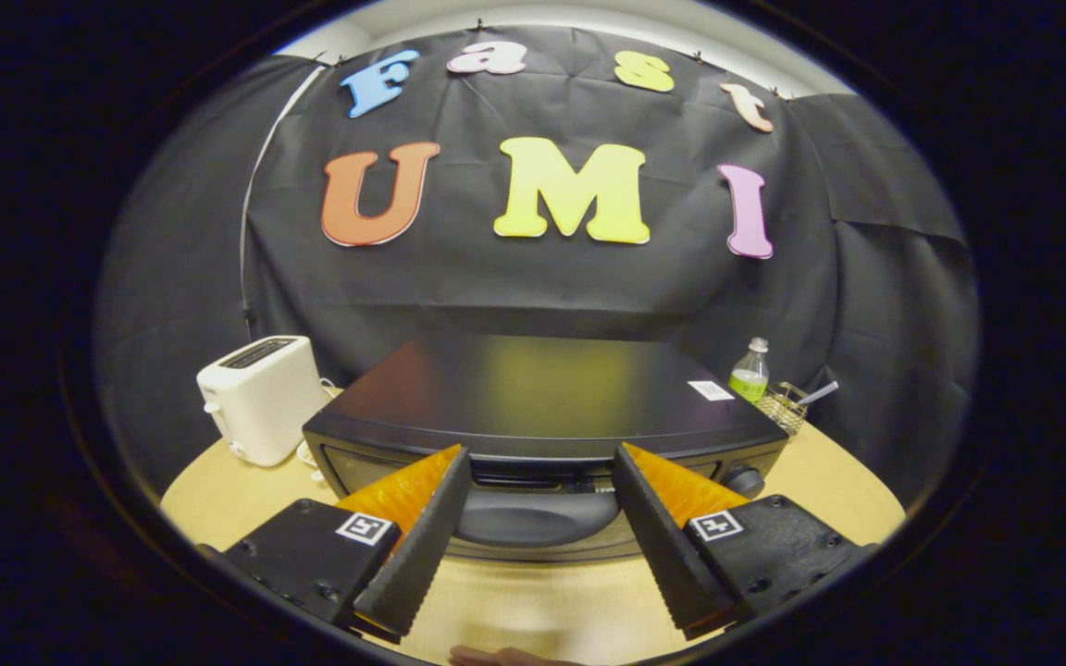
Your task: Open the toaster oven, put the food inside, and close the toaster oven door.
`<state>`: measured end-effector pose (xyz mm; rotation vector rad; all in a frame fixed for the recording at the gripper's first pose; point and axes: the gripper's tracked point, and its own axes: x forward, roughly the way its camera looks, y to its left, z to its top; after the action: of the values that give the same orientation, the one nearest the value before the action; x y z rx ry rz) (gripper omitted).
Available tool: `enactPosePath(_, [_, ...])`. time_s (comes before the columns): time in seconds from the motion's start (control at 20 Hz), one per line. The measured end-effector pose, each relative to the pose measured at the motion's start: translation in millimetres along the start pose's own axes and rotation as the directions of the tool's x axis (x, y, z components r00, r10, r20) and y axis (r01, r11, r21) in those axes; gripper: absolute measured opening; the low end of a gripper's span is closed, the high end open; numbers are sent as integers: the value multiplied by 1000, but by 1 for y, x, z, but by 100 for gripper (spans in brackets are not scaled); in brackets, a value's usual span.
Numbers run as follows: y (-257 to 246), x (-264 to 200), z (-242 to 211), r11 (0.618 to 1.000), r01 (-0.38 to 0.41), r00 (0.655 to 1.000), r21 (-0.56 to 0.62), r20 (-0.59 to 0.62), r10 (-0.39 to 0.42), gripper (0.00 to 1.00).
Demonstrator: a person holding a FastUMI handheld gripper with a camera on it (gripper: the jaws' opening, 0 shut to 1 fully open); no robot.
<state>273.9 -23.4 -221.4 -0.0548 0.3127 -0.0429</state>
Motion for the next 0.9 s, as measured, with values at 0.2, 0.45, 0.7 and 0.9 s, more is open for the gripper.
enactPosePath(0.2, [-1, -9, -8, 999, -16, 999, 37, -34, 17, 100])
enactPosePath(0.45, [-1, -43, -33, 999, -16, 996, 34, -91, 19, 100])
enactPosePath(0.7, [-2, -73, -72, 1000, -13, 991, -6, -130, 12, 100])
enactPosePath(0.9, [-2, -89, -110, 1000, -14, 986, -22, -164, 10, 100])
